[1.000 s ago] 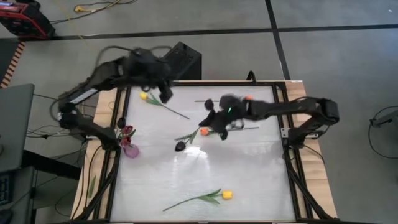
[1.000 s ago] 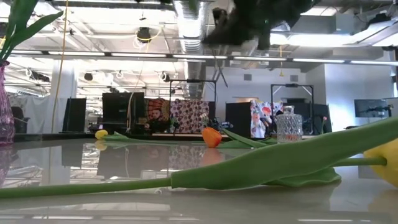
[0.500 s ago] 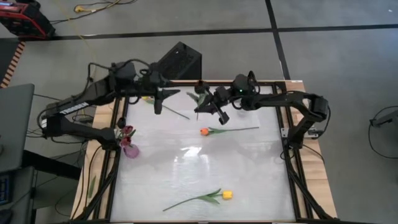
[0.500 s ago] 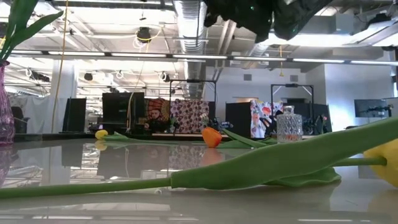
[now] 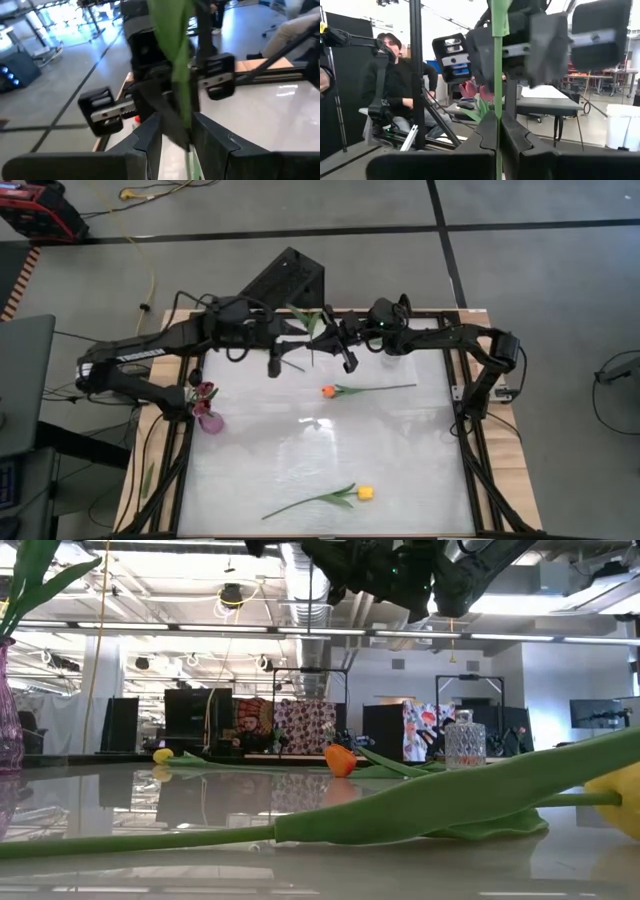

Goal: Sort flowers into vase by color
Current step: Put the black tulip into the pink vase

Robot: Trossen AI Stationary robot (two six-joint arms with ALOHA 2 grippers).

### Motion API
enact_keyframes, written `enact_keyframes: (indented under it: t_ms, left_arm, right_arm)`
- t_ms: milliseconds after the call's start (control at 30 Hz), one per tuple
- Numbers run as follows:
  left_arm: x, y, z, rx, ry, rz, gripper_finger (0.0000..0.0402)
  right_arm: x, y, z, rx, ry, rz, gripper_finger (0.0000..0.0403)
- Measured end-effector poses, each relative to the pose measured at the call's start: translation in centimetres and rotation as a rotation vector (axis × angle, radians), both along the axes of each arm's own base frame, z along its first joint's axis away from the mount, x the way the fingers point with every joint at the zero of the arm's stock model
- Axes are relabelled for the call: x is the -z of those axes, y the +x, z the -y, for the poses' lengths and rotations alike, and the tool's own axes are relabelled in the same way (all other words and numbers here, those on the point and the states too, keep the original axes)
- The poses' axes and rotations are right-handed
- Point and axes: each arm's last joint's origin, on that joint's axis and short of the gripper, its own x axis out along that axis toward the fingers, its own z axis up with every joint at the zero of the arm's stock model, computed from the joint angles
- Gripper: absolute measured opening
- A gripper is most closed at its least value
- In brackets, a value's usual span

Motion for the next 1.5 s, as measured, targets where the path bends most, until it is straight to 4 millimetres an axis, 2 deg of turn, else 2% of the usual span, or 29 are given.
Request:
enact_keyframes:
  t_ms: [200, 900, 1333, 1500]
  left_arm:
    - [0.54, 0.95, -0.21, 0.018, -0.026, 0.002, 0.0096]
    - [0.68, 0.98, 0.21, 0.147, -0.105, -0.002, 0.0096]
    - [0.74, 1.06, 0.09, 0.119, -0.054, -0.008, 0.0095]
    - [0.39, 1.16, 0.06, 0.115, -0.041, 0.028, 0.0075]
  right_arm:
    - [0.03, 0.14, -0.43, -0.015, -0.007, -0.002, 0.003]
    - [0.06, 0.14, -0.35, -0.009, 0.02, -0.014, 0.0029]
    - [0.05, 0.19, -0.39, 0.003, 0.027, -0.014, 0.003]
    - [0.04, 0.29, -0.67, 0.0, 0.029, -0.013, 0.0029]
